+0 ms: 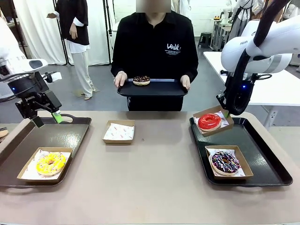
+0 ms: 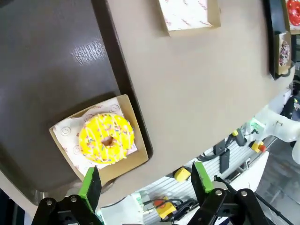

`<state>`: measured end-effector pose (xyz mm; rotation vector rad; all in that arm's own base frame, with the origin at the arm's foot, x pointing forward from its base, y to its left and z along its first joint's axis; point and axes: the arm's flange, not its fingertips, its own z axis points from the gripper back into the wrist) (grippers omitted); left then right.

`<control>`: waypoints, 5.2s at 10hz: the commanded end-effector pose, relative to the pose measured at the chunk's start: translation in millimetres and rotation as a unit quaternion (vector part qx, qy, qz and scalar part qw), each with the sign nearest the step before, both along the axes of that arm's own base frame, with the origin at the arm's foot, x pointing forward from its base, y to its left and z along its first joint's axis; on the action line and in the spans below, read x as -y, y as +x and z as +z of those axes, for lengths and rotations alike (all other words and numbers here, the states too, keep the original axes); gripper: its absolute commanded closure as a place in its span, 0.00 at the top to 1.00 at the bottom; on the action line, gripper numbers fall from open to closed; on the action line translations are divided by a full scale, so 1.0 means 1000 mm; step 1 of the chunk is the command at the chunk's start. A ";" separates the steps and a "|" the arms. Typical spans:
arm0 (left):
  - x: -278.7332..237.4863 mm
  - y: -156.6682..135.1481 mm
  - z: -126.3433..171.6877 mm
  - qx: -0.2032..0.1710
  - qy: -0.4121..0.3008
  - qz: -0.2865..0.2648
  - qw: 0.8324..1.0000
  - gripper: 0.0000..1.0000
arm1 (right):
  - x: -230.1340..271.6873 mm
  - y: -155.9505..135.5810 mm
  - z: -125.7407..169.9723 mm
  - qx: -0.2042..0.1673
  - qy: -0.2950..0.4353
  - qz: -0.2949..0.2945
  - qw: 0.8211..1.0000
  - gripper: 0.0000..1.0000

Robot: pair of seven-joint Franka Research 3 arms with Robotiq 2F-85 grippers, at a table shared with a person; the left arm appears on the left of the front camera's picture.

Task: Individually package the donuts and arrange them on the tray.
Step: Place the picked Paper togo box on the Handle tray while simultaneously picking up another Paper togo box from the table with the other hand.

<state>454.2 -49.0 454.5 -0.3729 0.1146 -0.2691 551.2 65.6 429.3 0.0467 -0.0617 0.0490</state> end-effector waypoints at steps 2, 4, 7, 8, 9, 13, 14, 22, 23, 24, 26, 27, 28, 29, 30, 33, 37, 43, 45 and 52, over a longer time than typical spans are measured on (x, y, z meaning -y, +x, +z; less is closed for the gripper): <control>0.014 -0.003 -0.014 0.012 0.028 0.004 1.000 1.00 | 0.000 0.000 0.000 0.000 0.000 0.000 1.000 0.01; 0.006 0.002 -0.010 0.007 0.011 -0.001 1.000 1.00 | 0.000 0.000 0.000 0.000 0.000 0.000 1.000 0.01; 0.006 0.002 -0.010 0.007 0.011 -0.001 1.000 1.00 | 0.000 0.000 0.000 0.000 0.000 0.000 1.000 0.01; 0.006 0.002 -0.010 0.007 0.011 -0.001 1.000 1.00 | 0.000 0.000 0.000 0.000 0.000 0.000 1.000 0.01; 0.006 0.002 -0.010 0.007 0.011 -0.001 1.000 1.00 | 0.000 0.000 0.000 0.000 0.000 0.000 1.000 0.01; 0.035 0.032 -0.011 0.015 0.041 0.032 0.999 1.00 | 0.000 0.000 0.000 0.000 0.000 0.000 1.000 0.01; 0.053 0.045 -0.008 0.030 0.075 0.040 0.996 1.00 | 0.000 0.000 0.000 0.000 0.000 0.000 1.000 0.01; 0.178 0.107 -0.054 0.109 0.224 0.050 0.967 1.00 | 0.000 0.000 0.000 0.000 0.000 0.000 1.000 0.01; 0.179 0.107 -0.060 0.115 0.215 0.052 0.968 1.00 | 0.000 0.000 0.000 0.000 0.000 0.000 1.000 0.01; 0.177 0.107 -0.066 0.115 0.208 0.057 0.970 1.00 | 0.000 0.000 0.000 0.000 0.000 0.000 1.000 0.01; 0.173 0.096 -0.062 0.108 0.190 0.070 0.973 1.00 | 0.000 0.000 0.000 0.000 0.000 0.000 1.000 0.01; 0.180 0.109 -0.064 0.107 0.205 0.042 0.972 1.00 | 0.000 0.000 0.000 0.000 0.000 0.000 1.000 0.01; 0.180 0.109 -0.064 0.107 0.205 0.042 0.972 1.00 | 0.000 0.000 0.000 0.000 0.000 0.000 1.000 0.01; 0.180 0.109 -0.064 0.107 0.205 0.042 0.972 1.00 | 0.000 0.000 0.000 0.000 0.000 0.000 1.000 0.01; 0.180 0.109 -0.064 0.107 0.205 0.042 0.972 1.00 | 0.000 0.000 0.000 0.000 0.000 0.000 1.000 0.01; 0.176 0.109 -0.067 0.114 0.194 0.069 0.972 1.00 | -0.004 0.006 -0.004 -0.017 0.016 -0.028 0.999 0.01; 0.173 0.114 -0.086 0.126 0.191 0.095 0.969 1.00 | -0.004 0.005 -0.013 -0.025 -0.035 -0.024 0.999 0.01; 0.178 0.124 -0.113 0.124 0.176 0.121 0.969 1.00 | 0.005 0.016 -0.038 -0.045 -0.028 -0.052 0.997 0.01; 0.178 0.126 -0.118 0.124 0.173 0.124 0.969 1.00 | 0.007 0.018 -0.041 -0.046 -0.025 -0.057 0.997 0.01; 0.176 0.130 -0.134 0.110 0.176 0.121 0.971 1.00 | 0.008 0.023 -0.045 -0.038 -0.026 -0.080 0.996 0.01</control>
